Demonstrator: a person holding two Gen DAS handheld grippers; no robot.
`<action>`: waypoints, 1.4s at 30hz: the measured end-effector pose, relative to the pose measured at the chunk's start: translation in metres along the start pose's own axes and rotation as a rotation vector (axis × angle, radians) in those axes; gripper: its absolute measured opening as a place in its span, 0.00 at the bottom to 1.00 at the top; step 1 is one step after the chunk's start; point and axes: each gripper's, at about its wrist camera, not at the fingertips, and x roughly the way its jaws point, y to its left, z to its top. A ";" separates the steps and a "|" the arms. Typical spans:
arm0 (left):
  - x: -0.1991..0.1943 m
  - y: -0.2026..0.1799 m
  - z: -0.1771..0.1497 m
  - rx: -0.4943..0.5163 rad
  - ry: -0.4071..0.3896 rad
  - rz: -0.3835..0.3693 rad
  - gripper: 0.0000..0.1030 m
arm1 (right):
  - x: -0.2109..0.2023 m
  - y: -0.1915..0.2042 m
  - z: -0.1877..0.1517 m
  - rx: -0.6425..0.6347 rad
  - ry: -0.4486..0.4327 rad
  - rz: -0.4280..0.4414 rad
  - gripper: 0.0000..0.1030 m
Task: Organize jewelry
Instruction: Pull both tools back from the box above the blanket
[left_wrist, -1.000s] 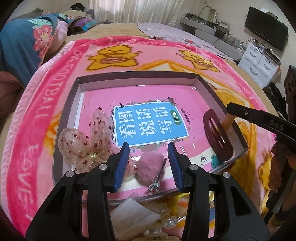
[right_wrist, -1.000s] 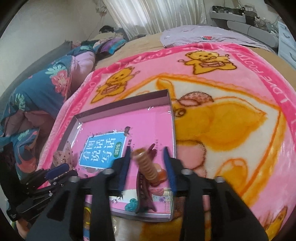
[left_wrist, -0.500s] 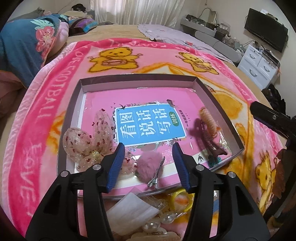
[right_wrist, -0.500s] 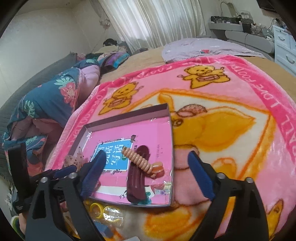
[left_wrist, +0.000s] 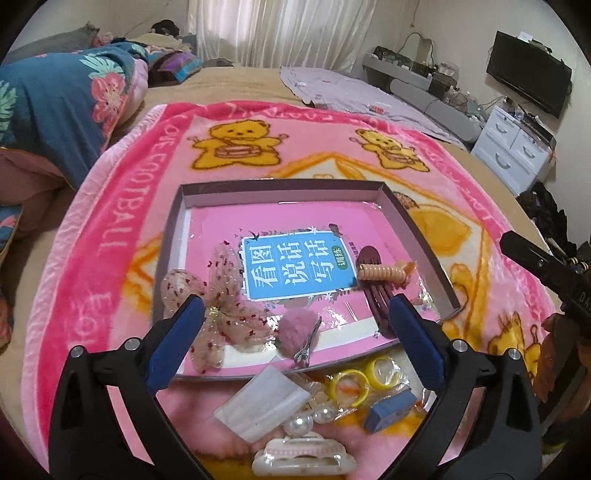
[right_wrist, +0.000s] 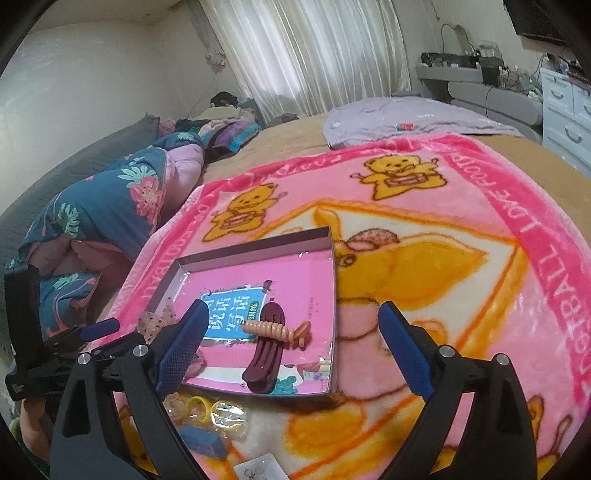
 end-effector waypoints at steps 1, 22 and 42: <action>-0.002 0.000 0.000 0.000 -0.004 0.001 0.91 | -0.003 0.002 0.000 -0.007 -0.007 0.000 0.90; -0.061 0.012 -0.017 -0.030 -0.090 0.016 0.91 | -0.062 0.020 -0.016 -0.067 -0.094 -0.026 0.96; -0.107 0.012 -0.047 -0.045 -0.135 0.025 0.91 | -0.103 0.041 -0.039 -0.117 -0.098 -0.001 0.96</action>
